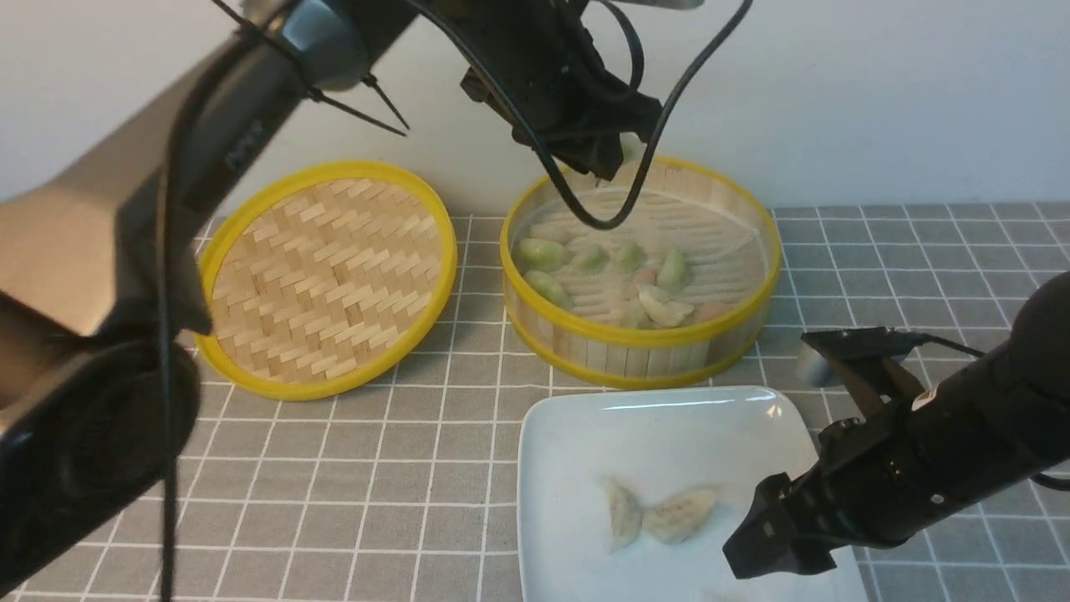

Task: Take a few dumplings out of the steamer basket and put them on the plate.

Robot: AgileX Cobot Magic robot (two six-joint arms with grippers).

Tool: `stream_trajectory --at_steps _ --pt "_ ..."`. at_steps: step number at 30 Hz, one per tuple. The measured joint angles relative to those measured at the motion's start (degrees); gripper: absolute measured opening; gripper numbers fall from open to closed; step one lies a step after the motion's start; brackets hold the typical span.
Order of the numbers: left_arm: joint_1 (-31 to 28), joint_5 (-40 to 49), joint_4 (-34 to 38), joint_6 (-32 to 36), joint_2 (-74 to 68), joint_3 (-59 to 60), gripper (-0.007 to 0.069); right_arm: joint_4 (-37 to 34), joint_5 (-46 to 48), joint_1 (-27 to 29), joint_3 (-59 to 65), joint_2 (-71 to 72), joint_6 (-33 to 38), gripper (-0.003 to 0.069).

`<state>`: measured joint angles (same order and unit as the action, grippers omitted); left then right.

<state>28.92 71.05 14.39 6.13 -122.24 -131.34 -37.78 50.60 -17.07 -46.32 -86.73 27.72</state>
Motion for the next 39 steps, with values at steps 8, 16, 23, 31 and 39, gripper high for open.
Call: stream_trajectory --at_steps 8,16,23,31,39 --pt "4.5 0.0 0.8 1.1 11.2 28.0 0.0107 -0.6 3.3 0.0 0.0 0.0 -0.1 0.0431" --pt "5.8 -0.9 0.8 2.0 4.2 36.2 0.0107 -2.0 8.3 0.0 0.0 4.0 -1.5 0.0199" --pt "5.8 -1.1 0.8 2.1 0.8 36.2 0.0127 -2.0 9.2 0.0 0.0 18.6 -2.9 0.0024" --pt "5.8 -1.1 1.0 1.0 0.9 36.2 0.0425 -0.5 8.6 0.0 0.0 33.9 -6.5 0.0006" --pt "5.8 -1.1 -3.3 -1.9 2.5 30.0 0.0353 2.3 -3.9 0.0 0.0 56.4 -9.2 0.0006"
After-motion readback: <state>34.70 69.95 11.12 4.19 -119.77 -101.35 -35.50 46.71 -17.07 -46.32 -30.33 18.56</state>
